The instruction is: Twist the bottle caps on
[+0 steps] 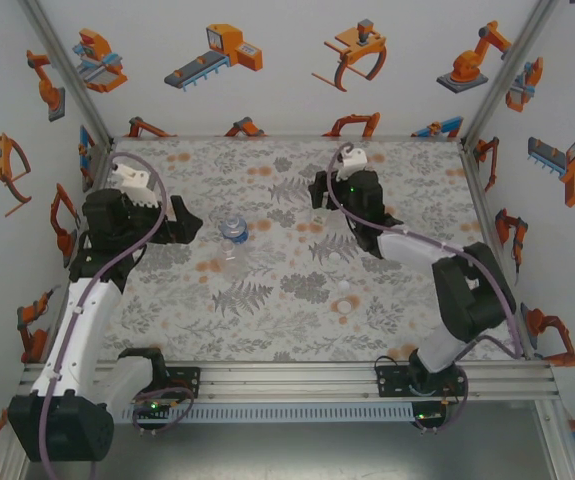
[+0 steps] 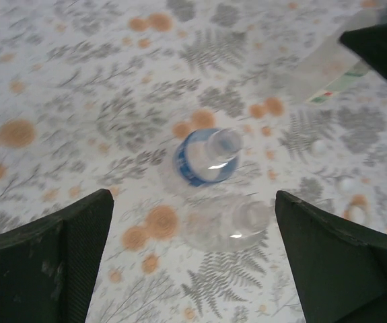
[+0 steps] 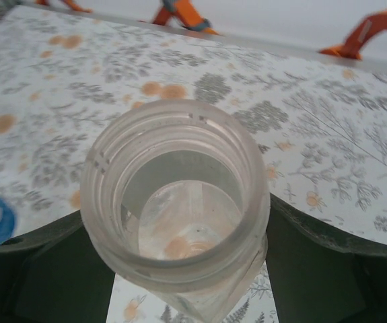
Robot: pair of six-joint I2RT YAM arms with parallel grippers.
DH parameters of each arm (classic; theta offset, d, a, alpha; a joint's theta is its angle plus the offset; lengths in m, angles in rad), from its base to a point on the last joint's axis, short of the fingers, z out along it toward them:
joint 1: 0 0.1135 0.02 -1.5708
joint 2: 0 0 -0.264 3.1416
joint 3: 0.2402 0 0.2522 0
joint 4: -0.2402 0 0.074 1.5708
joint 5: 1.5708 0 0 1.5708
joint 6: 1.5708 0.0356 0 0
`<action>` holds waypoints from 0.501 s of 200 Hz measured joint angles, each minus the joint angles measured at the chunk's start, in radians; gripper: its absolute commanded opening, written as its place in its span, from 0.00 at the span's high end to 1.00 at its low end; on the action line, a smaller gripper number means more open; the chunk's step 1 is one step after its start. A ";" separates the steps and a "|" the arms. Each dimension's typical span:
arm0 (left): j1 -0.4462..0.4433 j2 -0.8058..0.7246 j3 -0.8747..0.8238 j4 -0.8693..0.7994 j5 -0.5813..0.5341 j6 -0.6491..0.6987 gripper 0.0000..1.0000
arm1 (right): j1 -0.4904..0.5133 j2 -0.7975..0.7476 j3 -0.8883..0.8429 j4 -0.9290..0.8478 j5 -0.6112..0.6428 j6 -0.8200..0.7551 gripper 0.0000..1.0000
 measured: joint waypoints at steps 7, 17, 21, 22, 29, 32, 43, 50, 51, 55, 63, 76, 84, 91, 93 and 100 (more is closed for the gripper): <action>-0.012 0.011 0.019 0.016 0.037 -0.008 0.02 | 0.000 -0.028 0.004 -0.025 -0.040 -0.005 0.41; -0.034 0.021 0.036 0.046 0.079 -0.019 0.02 | 0.000 -0.060 0.015 -0.061 -0.094 -0.011 0.43; -0.045 0.023 0.040 0.061 0.095 -0.023 0.02 | 0.000 -0.071 0.020 -0.075 -0.114 -0.011 0.43; -0.048 0.023 0.040 0.064 0.098 -0.023 0.02 | 0.000 -0.073 0.022 -0.078 -0.118 -0.011 0.43; -0.068 0.024 0.041 0.089 0.119 -0.029 0.02 | 0.001 -0.090 0.034 -0.105 -0.149 -0.011 0.44; -0.078 0.023 0.041 0.099 0.126 -0.030 0.02 | 0.001 -0.097 0.039 -0.116 -0.161 -0.010 0.44; -0.119 0.023 0.041 0.138 0.148 -0.030 0.02 | 0.002 -0.119 0.061 -0.147 -0.197 0.002 0.44; -0.144 0.023 0.041 0.161 0.156 -0.029 0.02 | 0.003 -0.134 0.073 -0.161 -0.213 0.012 0.44; -0.150 0.023 0.041 0.166 0.156 -0.028 0.02 | 0.004 -0.136 0.074 -0.162 -0.215 0.013 0.44; -0.164 0.023 0.041 0.179 0.159 -0.028 0.02 | 0.005 -0.146 0.080 -0.165 -0.224 0.023 0.45; -0.198 0.023 0.041 0.209 0.161 -0.026 0.02 | 0.007 -0.164 0.087 -0.168 -0.234 0.042 0.45; -0.248 0.024 0.041 0.257 0.159 -0.022 0.03 | 0.012 -0.190 0.097 -0.167 -0.249 0.079 0.45; -0.275 0.024 0.041 0.290 0.158 -0.020 0.03 | 0.016 -0.204 0.100 -0.160 -0.255 0.103 0.45; -0.301 0.026 0.040 0.325 0.158 -0.014 0.03 | 0.021 -0.215 0.102 -0.150 -0.260 0.128 0.46; -0.306 0.026 0.039 0.334 0.158 -0.012 0.03 | 0.022 -0.217 0.102 -0.146 -0.262 0.133 0.46; -0.330 0.027 0.034 0.375 0.156 -0.002 0.03 | 0.027 -0.225 0.102 -0.132 -0.267 0.157 0.46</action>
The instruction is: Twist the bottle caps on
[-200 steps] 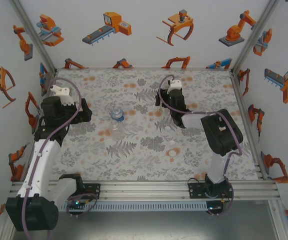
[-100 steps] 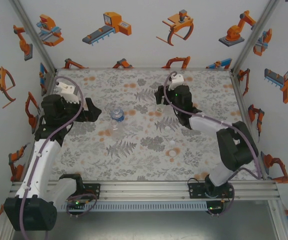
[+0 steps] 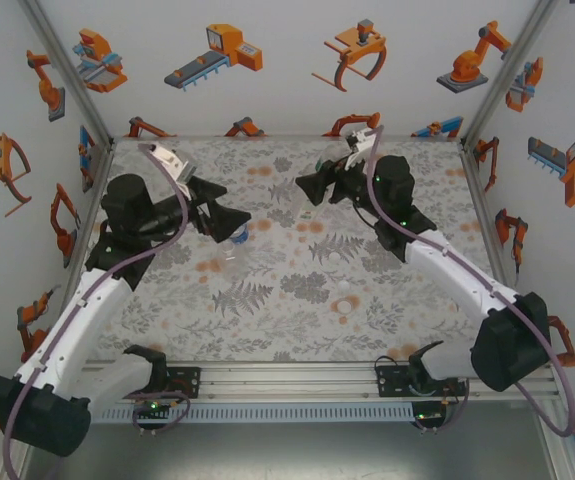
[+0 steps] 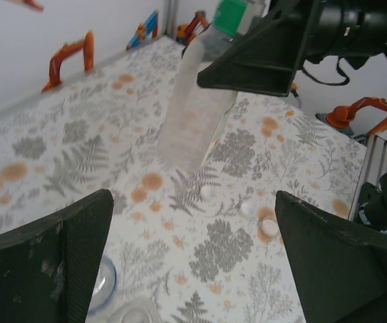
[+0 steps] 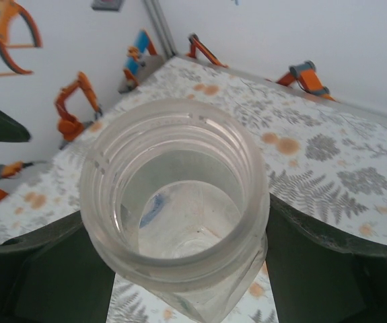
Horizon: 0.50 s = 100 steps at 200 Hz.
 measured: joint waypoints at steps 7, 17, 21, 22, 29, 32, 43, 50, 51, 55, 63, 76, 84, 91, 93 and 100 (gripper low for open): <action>-0.027 0.000 -0.011 0.046 -0.005 0.014 0.03 | 0.007 -0.006 0.000 0.014 -0.003 0.023 0.46; -0.063 0.000 -0.024 0.095 -0.014 0.033 0.03 | 0.019 -0.011 0.000 0.035 -0.007 0.054 0.47; -0.079 0.002 -0.027 0.108 -0.019 0.041 0.03 | 0.025 -0.012 0.000 0.045 -0.007 0.064 0.47; -0.081 0.003 -0.027 0.109 -0.021 0.042 0.03 | 0.026 -0.012 0.000 0.047 -0.007 0.066 0.47; -0.101 0.010 -0.027 0.127 -0.023 0.051 0.03 | 0.038 -0.014 0.000 0.063 -0.007 0.084 0.47; -0.109 0.015 -0.026 0.134 -0.024 0.056 0.03 | 0.043 -0.014 0.000 0.069 -0.007 0.091 0.47; -0.131 0.034 -0.017 0.147 -0.026 0.072 0.03 | 0.062 -0.017 0.000 0.087 -0.006 0.110 0.47; -0.145 0.048 -0.011 0.154 -0.031 0.082 0.03 | 0.076 -0.018 0.002 0.100 -0.006 0.121 0.47; -0.146 0.050 -0.010 0.155 -0.032 0.083 0.03 | 0.077 -0.018 0.002 0.101 -0.007 0.122 0.47; -0.154 0.058 -0.008 0.161 -0.034 0.090 0.03 | 0.084 -0.018 0.003 0.108 -0.006 0.127 0.47; -0.167 0.071 -0.006 0.172 -0.040 0.101 0.03 | 0.098 -0.018 0.006 0.118 -0.006 0.138 0.47; -0.187 0.094 -0.004 0.193 -0.051 0.109 0.03 | 0.121 -0.018 0.010 0.145 -0.006 0.153 0.47; -0.196 0.106 -0.004 0.208 -0.060 0.111 0.03 | 0.134 -0.018 0.010 0.162 -0.003 0.161 0.47; -0.198 0.116 -0.004 0.223 -0.065 0.111 0.03 | 0.145 -0.018 0.011 0.179 -0.003 0.172 0.47; -0.198 0.118 -0.004 0.225 -0.066 0.111 0.03 | 0.147 -0.018 0.011 0.182 -0.002 0.174 0.47; -0.200 0.126 -0.004 0.238 -0.071 0.111 0.03 | 0.157 -0.018 0.011 0.194 -0.003 0.183 0.47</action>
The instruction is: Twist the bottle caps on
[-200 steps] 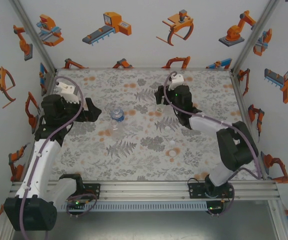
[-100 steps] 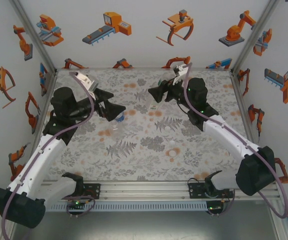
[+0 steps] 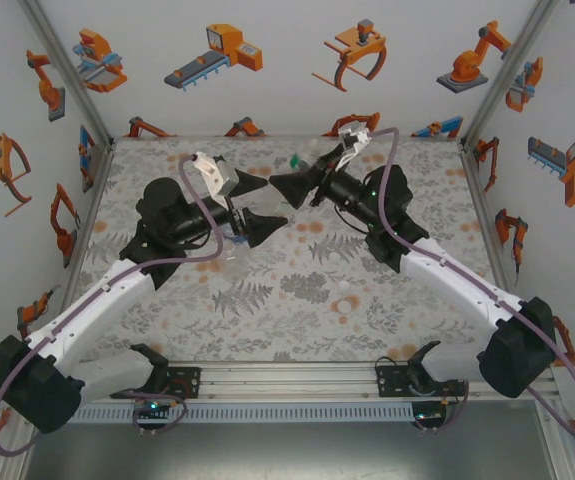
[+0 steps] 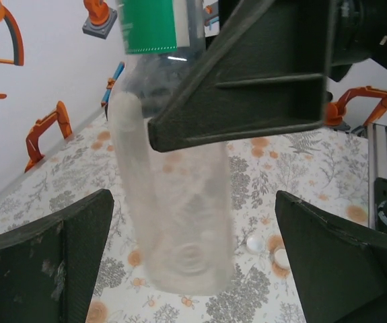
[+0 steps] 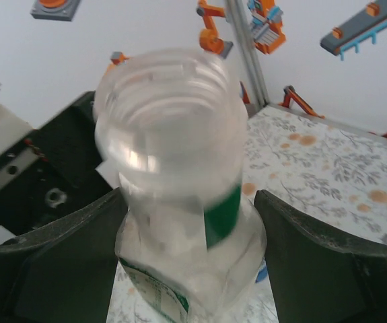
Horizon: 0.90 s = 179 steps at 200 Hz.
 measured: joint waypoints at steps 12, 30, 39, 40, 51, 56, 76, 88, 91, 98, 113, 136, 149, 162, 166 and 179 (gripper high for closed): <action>-0.002 0.011 0.002 0.018 -0.011 0.000 0.02 | 0.017 0.000 0.000 0.021 0.001 0.011 0.48; -0.005 0.021 0.006 0.034 -0.021 -0.001 0.01 | 0.040 0.000 0.002 0.041 0.005 0.021 0.48; -0.008 0.021 0.007 0.042 -0.023 -0.002 0.02 | 0.049 0.000 0.005 0.047 0.008 0.024 0.48; -0.008 0.021 0.007 0.042 -0.023 -0.002 0.02 | 0.049 0.001 0.005 0.047 0.009 0.024 0.48; -0.011 0.021 0.010 0.048 -0.026 -0.004 0.02 | 0.058 0.001 0.010 0.048 0.012 0.028 0.49; -0.013 0.021 0.011 0.049 -0.028 -0.005 0.02 | 0.061 0.001 0.012 0.050 0.014 0.028 0.49; -0.014 0.021 0.018 0.052 -0.035 -0.019 0.02 | 0.074 0.001 0.016 0.058 0.032 0.027 0.53; -0.016 0.023 0.022 0.052 -0.041 -0.028 0.02 | 0.088 0.001 0.016 0.063 0.058 0.016 0.56; -0.016 0.023 0.022 0.052 -0.042 -0.031 0.02 | 0.092 0.001 0.016 0.063 0.066 0.011 0.56; -0.017 0.023 0.023 0.052 -0.047 -0.037 0.02 | 0.105 0.001 0.016 0.064 0.087 0.001 0.57; -0.021 0.022 0.024 0.052 -0.055 -0.048 0.04 | 0.137 0.001 0.016 0.068 0.145 -0.024 0.58; -0.029 0.022 0.024 0.048 -0.079 -0.057 0.05 | 0.176 0.001 0.011 0.089 0.227 -0.044 0.59; -0.030 0.022 0.024 0.044 -0.091 -0.062 0.08 | 0.190 0.001 0.002 0.108 0.268 -0.049 0.60; -0.030 0.022 0.024 0.040 -0.101 -0.064 0.12 | 0.198 0.001 -0.009 0.130 0.299 -0.051 0.61; -0.030 0.022 0.024 0.039 -0.103 -0.066 0.14 | 0.200 0.001 -0.014 0.140 0.310 -0.050 0.61; -0.030 0.022 0.024 0.036 -0.107 -0.070 0.22 | 0.201 0.001 -0.024 0.161 0.328 -0.048 0.61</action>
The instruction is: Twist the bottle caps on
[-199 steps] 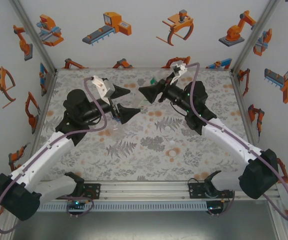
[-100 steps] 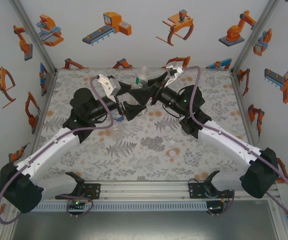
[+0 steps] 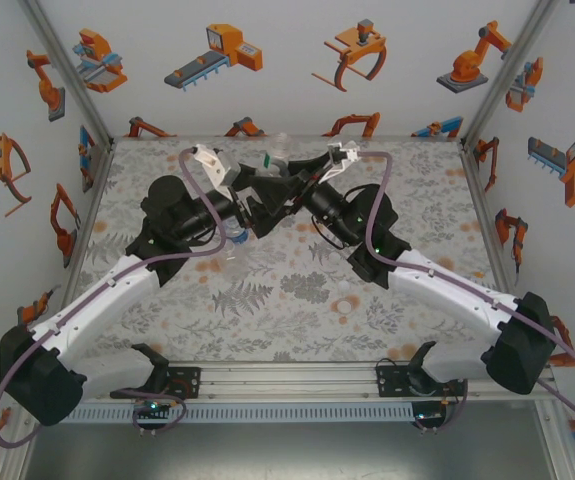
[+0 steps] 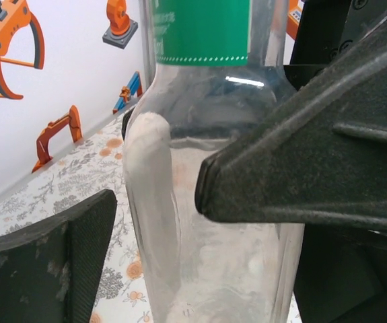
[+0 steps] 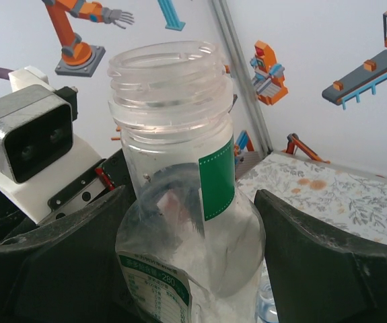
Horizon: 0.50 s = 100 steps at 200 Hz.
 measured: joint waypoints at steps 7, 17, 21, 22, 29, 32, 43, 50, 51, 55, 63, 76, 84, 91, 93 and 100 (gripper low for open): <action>0.000 0.000 0.000 -0.001 0.000 -0.001 0.26 | 0.000 0.000 -0.004 0.008 0.008 0.001 0.61; 0.000 0.000 -0.001 -0.003 0.002 0.000 0.32 | 0.000 0.000 -0.007 0.015 0.013 0.001 0.61; 0.000 0.000 -0.001 -0.003 0.005 -0.002 0.34 | 0.000 0.000 -0.007 0.016 0.014 0.001 0.61; 0.000 0.000 -0.001 -0.003 0.006 -0.001 0.34 | 0.000 0.000 -0.007 0.017 0.014 0.000 0.61; -0.001 0.000 -0.001 -0.003 0.013 0.000 0.38 | 0.000 0.000 -0.007 0.018 0.014 0.000 0.60; -0.002 0.000 -0.001 -0.003 0.016 0.000 0.40 | 0.000 0.000 -0.007 0.019 0.014 0.000 0.60; -0.002 -0.001 -0.001 -0.002 0.035 0.001 0.42 | 0.001 0.000 -0.007 0.021 0.008 0.000 0.58; -0.002 -0.002 -0.001 -0.001 0.045 0.001 0.45 | 0.001 0.000 -0.007 0.023 0.000 0.000 0.56; -0.002 -0.002 -0.001 0.000 0.047 0.001 0.45 | 0.001 0.000 -0.007 0.023 -0.001 0.000 0.56; 0.000 -0.002 -0.001 0.002 0.053 0.001 0.47 | 0.001 -0.001 -0.007 0.023 -0.006 -0.001 0.54; 0.001 -0.003 -0.002 0.005 0.067 0.001 0.49 | 0.000 -0.004 -0.007 0.023 -0.016 -0.004 0.48; 0.001 -0.004 -0.002 0.010 0.091 0.004 0.51 | 0.000 -0.015 -0.007 0.013 -0.037 -0.019 0.34; 0.001 -0.006 -0.002 0.014 0.109 0.006 0.51 | 0.000 -0.024 -0.007 0.002 -0.052 -0.027 0.27; 0.001 -0.009 -0.002 0.016 0.127 0.007 0.53 | 0.000 -0.037 -0.007 -0.015 -0.071 -0.035 0.23; 0.001 -0.010 -0.002 0.016 0.133 0.007 0.53 | 0.000 -0.043 -0.007 -0.022 -0.079 -0.037 0.22; 0.001 -0.013 -0.002 0.016 0.152 0.008 0.54 | 0.001 -0.059 -0.005 -0.047 -0.101 -0.049 0.20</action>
